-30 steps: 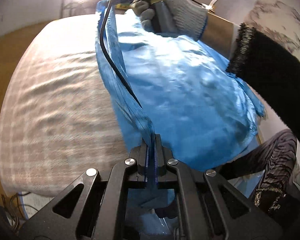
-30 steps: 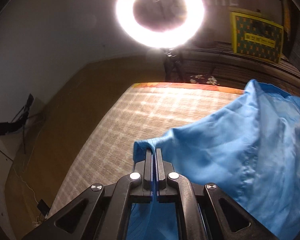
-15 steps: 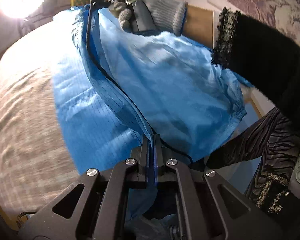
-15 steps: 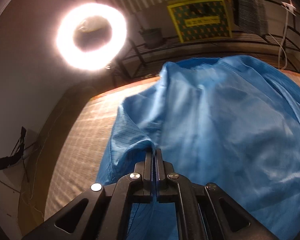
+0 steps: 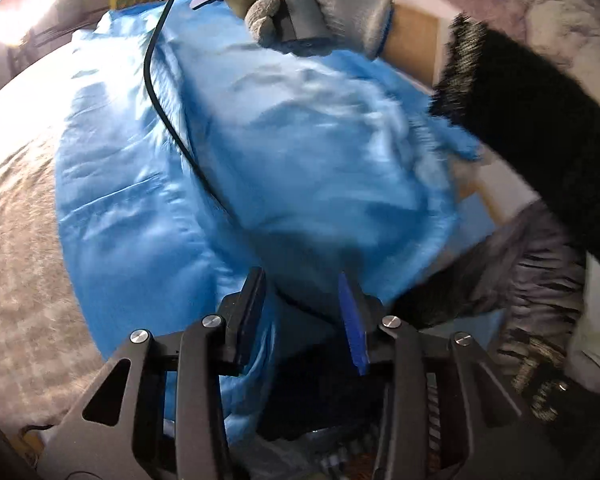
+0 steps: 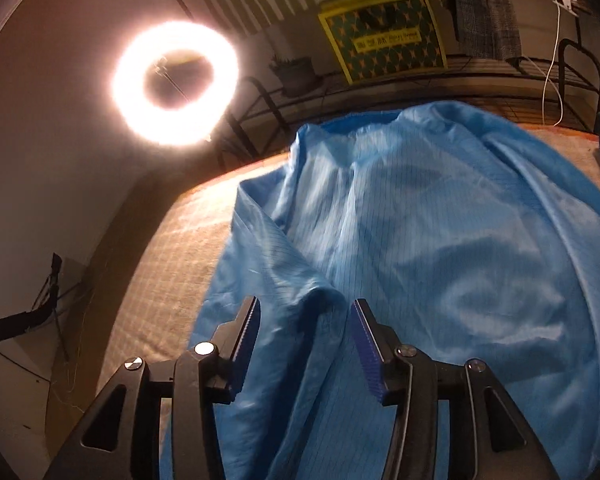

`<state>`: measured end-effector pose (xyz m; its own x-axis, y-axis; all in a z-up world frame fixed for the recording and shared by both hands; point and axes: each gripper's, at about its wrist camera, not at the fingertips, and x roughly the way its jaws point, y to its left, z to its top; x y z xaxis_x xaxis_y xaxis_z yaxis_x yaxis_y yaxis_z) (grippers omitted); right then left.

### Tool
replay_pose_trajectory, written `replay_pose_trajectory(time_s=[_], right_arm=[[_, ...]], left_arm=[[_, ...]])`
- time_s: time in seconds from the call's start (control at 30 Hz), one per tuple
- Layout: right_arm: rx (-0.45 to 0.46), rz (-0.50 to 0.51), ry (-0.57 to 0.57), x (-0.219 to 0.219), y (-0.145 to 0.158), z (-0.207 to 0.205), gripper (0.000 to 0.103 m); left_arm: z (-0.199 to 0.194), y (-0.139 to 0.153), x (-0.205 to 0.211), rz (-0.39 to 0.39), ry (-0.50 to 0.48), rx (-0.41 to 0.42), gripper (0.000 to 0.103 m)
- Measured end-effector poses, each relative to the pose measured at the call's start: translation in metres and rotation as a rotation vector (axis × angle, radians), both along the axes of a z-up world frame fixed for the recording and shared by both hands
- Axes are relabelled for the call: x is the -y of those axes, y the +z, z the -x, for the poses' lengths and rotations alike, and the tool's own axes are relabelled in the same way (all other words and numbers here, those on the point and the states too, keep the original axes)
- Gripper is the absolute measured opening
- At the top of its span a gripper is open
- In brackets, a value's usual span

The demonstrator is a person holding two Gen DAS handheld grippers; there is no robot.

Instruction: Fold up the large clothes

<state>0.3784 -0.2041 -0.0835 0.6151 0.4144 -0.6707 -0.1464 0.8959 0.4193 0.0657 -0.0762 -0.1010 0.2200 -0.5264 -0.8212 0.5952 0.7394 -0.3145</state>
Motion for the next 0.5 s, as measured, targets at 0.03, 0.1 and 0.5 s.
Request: replay_pose_trajectory(time_s=[0.03, 0.1, 0.5], right_arm=[[0.013, 0.002, -0.002, 0.005, 0.007, 0.008, 0.051], [0.039, -0.015, 0.008, 0.016, 0.023, 0.027, 0.051], [0.141, -0.066, 0.081, 0.033, 0.085, 0.199, 0.051]], left_arm=[[0.006, 0.004, -0.002, 0.009, -0.008, 0.007, 0.038], [0.019, 0.013, -0.01, 0.05, -0.019, 0.009, 0.038], [0.031, 0.031, -0.117, 0.21, 0.28, 0.023, 0.038]])
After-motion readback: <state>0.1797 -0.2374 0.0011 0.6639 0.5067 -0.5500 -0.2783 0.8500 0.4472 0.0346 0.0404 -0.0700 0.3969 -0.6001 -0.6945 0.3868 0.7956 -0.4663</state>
